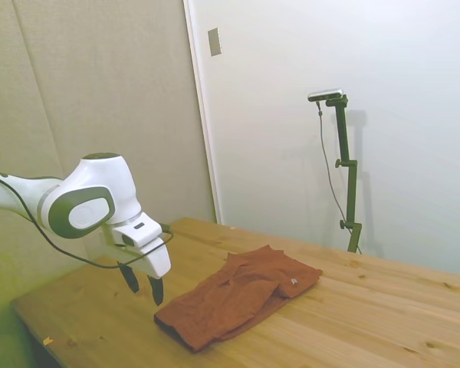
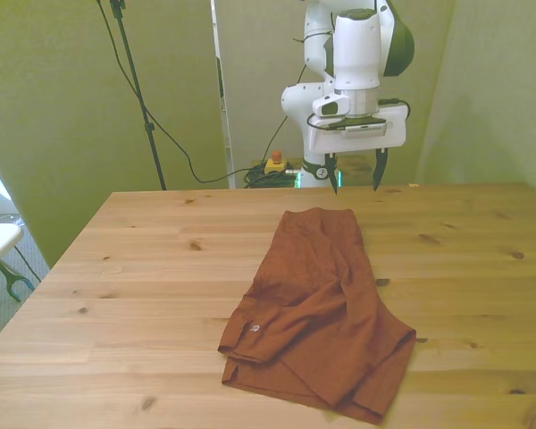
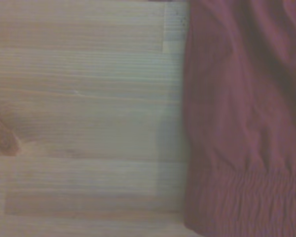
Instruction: Unfold the shorts
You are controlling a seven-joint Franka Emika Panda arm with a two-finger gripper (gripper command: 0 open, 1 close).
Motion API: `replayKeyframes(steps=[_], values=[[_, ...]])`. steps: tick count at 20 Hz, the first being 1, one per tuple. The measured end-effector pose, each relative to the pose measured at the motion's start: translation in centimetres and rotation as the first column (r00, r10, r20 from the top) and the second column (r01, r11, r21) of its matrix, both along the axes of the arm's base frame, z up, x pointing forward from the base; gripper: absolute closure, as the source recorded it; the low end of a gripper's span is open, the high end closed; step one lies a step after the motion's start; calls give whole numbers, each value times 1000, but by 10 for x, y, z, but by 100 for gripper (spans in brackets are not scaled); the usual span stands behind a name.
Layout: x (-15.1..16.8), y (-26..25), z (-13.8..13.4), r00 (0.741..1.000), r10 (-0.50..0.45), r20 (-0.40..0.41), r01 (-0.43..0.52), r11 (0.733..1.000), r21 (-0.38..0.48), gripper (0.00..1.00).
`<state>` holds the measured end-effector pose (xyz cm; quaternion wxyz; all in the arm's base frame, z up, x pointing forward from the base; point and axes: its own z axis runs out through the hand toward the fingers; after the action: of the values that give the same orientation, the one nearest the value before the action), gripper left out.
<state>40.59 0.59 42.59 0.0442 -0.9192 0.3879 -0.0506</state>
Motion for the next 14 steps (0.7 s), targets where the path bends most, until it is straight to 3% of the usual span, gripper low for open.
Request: replayKeyframes(steps=[4, 7, 10, 14], values=[[-3, -6, 4, 1000, -8, 3, 8, 999, -43, 0], [-16, -46, 28, 998, -64, 29, 65, 997, -28, 0], [-30, -115, 44, 991, -132, 31, 132, 991, 20, 0], [-19, -199, 31, 981, -190, -42, 194, 968, 161, 0]])
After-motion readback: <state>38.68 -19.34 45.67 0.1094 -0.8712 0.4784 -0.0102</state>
